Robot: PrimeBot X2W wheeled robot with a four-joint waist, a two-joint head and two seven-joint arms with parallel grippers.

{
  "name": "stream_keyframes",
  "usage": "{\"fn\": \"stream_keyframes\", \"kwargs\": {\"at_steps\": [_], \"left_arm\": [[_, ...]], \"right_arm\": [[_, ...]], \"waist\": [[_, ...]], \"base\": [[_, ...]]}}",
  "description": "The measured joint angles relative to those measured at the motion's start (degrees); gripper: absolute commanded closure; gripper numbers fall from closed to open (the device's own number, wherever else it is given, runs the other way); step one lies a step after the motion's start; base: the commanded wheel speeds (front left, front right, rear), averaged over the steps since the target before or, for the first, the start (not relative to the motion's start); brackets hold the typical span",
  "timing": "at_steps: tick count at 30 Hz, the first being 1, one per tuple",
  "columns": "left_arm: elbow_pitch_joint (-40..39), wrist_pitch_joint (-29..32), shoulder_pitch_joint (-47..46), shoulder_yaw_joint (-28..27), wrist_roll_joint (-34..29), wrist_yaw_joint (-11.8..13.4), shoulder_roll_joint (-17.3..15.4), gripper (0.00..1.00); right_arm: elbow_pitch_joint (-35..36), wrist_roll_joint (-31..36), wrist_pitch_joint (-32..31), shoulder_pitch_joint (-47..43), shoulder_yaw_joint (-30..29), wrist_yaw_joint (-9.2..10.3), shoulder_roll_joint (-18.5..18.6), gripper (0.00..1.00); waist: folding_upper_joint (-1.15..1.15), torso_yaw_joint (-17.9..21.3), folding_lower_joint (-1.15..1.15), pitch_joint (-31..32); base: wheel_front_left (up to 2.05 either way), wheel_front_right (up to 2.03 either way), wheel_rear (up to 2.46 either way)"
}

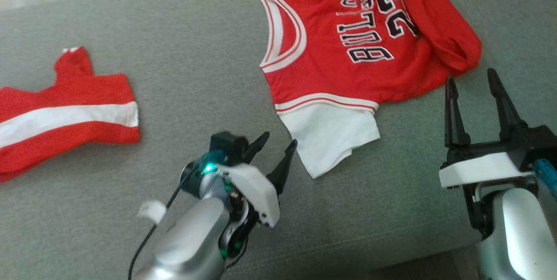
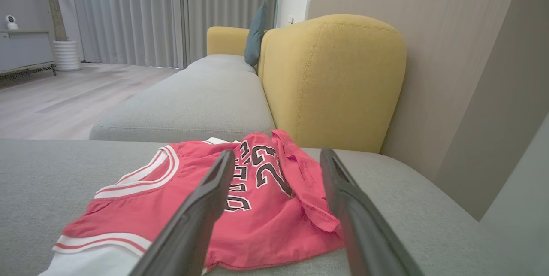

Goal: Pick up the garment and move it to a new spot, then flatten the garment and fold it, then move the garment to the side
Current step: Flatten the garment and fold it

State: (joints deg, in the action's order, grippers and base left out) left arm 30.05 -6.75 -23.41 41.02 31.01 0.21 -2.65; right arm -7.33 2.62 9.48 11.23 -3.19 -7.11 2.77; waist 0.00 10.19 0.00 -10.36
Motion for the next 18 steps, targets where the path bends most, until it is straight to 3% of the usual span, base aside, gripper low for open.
{"fn": "stream_keyframes", "kwargs": {"at_steps": [9,18], "left_arm": [[7.8,4.2,-8.0,6.6,7.2,1.4,0.0,0.0],[10.8,2.7,-11.7,10.2,13.3,1.7,0.0,0.0]], "right_arm": [[0.6,0.0,-0.2,2.3,0.3,0.0,0.0,0.0],[0.7,-0.5,0.2,2.5,0.3,0.0,0.0,0.0]], "waist": [[0.0,3.5,0.0,-3.5],[0.0,5.8,0.0,-5.3]], "base": [[0.0,0.0,0.0],[0.0,0.0,0.0]]}}
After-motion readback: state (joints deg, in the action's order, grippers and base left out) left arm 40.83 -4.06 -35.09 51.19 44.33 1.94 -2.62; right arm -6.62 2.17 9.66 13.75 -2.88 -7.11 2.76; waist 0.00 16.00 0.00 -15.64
